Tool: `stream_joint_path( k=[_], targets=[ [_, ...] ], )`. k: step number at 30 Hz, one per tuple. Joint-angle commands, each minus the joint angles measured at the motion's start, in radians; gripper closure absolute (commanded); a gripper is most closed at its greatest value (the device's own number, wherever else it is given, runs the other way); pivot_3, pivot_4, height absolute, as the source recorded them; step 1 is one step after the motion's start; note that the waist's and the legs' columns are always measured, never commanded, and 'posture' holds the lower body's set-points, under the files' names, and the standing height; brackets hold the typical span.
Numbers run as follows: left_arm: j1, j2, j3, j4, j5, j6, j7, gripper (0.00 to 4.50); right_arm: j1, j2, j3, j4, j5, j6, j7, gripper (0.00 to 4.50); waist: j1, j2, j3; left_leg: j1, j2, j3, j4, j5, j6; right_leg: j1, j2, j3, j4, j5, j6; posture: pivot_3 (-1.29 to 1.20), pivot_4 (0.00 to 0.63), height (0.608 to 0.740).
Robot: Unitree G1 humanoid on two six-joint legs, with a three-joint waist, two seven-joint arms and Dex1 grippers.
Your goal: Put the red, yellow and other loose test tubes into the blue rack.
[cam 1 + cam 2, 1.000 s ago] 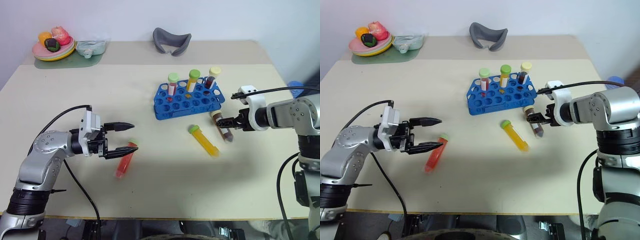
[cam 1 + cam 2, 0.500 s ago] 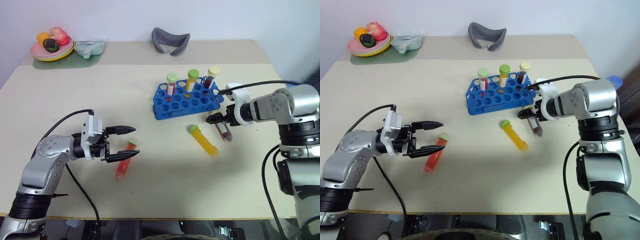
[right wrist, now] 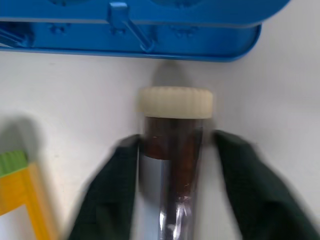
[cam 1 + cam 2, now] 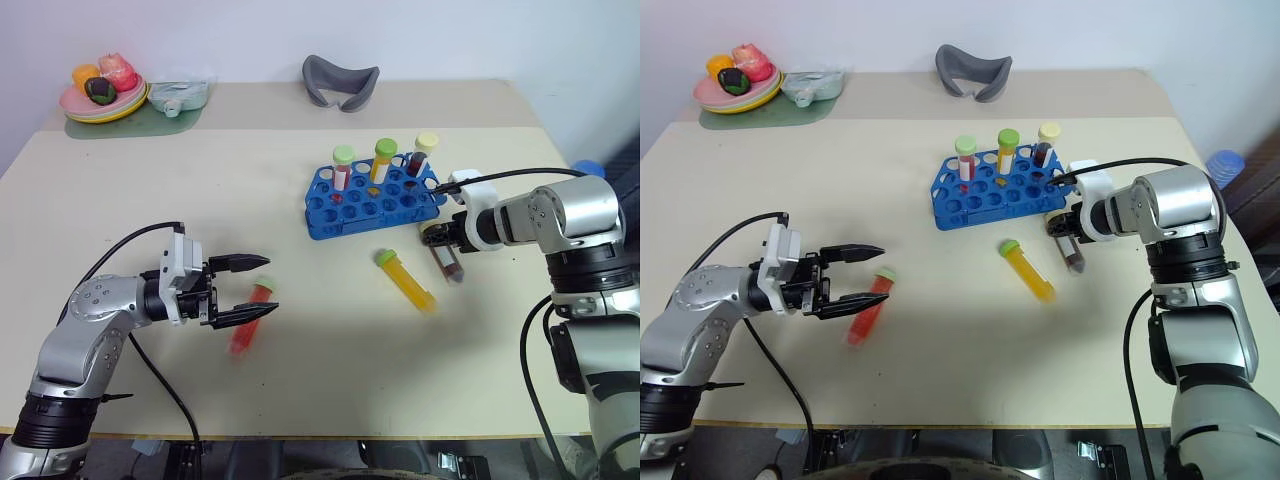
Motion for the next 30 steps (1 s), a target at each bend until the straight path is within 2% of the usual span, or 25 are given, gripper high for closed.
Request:
stream_joint_path(
  k=[1,4,8,10,13,18,21,24,27,28,30],
  targets=[
    [-0.002,0.013,0.029,-0.033,-0.019,0.001,0.003,0.66,0.022,-0.012,0.002,-0.038,0.004,0.016,0.022,2.66,0.0,0.0,0.0,0.0,0.0,0.0,0.0,0.0,0.0,0.0,0.0,0.0,0.0,0.0,0.0,0.0,0.15,0.74],
    [-0.002,0.013,0.028,-0.034,-0.019,0.001,0.007,0.66,0.037,-0.014,-0.052,-0.097,0.023,0.051,0.028,2.66,0.002,0.0,0.0,0.0,0.0,0.0,0.0,0.0,0.0,0.0,0.0,0.0,0.0,0.0,0.0,0.0,0.15,0.74],
    [-0.002,0.011,0.03,-0.035,-0.021,0.003,0.011,0.66,0.043,0.022,-0.186,-0.219,0.08,0.112,0.04,2.66,0.001,0.0,0.0,-0.001,0.0,0.0,0.0,0.0,0.0,0.0,0.0,0.0,0.0,0.0,0.0,0.0,0.15,0.74],
    [-0.005,0.007,0.028,-0.034,-0.02,0.003,0.015,0.66,0.034,0.1,-0.344,-0.288,0.131,0.118,0.035,2.66,-0.001,0.0,0.0,0.0,0.0,0.0,0.0,0.0,0.0,-0.001,0.0,0.0,0.0,0.0,0.0,0.0,0.15,0.74],
    [-0.011,0.004,0.026,-0.03,-0.019,0.002,0.018,0.66,0.027,0.167,-0.457,-0.34,0.153,0.118,0.005,2.66,0.001,0.0,0.0,0.0,0.0,0.0,0.0,0.0,0.0,-0.001,0.0,0.0,0.001,0.0,0.0,0.0,0.15,0.74],
    [-0.024,0.0,0.016,-0.024,-0.016,0.003,0.02,0.66,0.139,0.081,-0.332,-0.406,0.125,0.068,-0.002,2.66,0.008,0.0,0.0,-0.002,0.0,-0.001,0.0,0.0,0.0,0.0,0.0,-0.001,-0.001,0.0,0.0,0.0,0.15,0.74],
    [-0.029,0.003,0.017,-0.02,-0.017,0.004,0.014,0.66,0.192,-0.006,-0.241,-0.433,0.135,-0.009,0.063,2.66,0.004,0.0,0.0,-0.003,0.0,-0.001,0.0,0.0,0.0,-0.001,0.0,-0.001,-0.001,0.0,0.0,0.0,0.15,0.74],
    [-0.032,0.006,0.019,-0.02,-0.019,0.01,0.011,0.66,0.222,-0.096,-0.159,-0.452,0.116,-0.094,0.114,1.84,-0.001,0.001,0.001,-0.003,0.0,-0.001,0.001,0.0,0.0,-0.002,0.0,-0.001,0.0,0.0,0.0,0.0,0.15,0.74],
    [-0.029,0.006,0.022,-0.025,-0.022,0.019,0.013,0.66,0.213,-0.08,-0.183,-0.445,0.144,-0.06,0.113,0.39,-0.008,0.001,0.001,-0.002,0.0,-0.001,0.001,0.0,0.0,-0.002,0.0,-0.001,0.001,0.0,0.0,0.0,0.15,0.74],
    [-0.029,0.005,0.022,-0.026,-0.023,0.022,0.013,0.66,0.21,-0.075,-0.189,-0.446,0.149,-0.05,0.113,0.03,-0.009,0.001,0.001,-0.002,0.0,-0.001,0.001,0.0,0.0,-0.002,0.0,-0.001,0.001,0.0,0.0,0.0,0.15,0.74],
    [-0.026,0.006,0.023,-0.029,-0.024,0.026,0.014,0.66,0.197,-0.056,-0.206,-0.452,0.167,-0.006,0.108,0.03,-0.009,0.001,0.001,-0.002,0.0,-0.001,0.001,0.0,0.0,-0.002,0.0,-0.001,0.001,0.0,0.0,0.0,0.15,0.74]
  ],
)
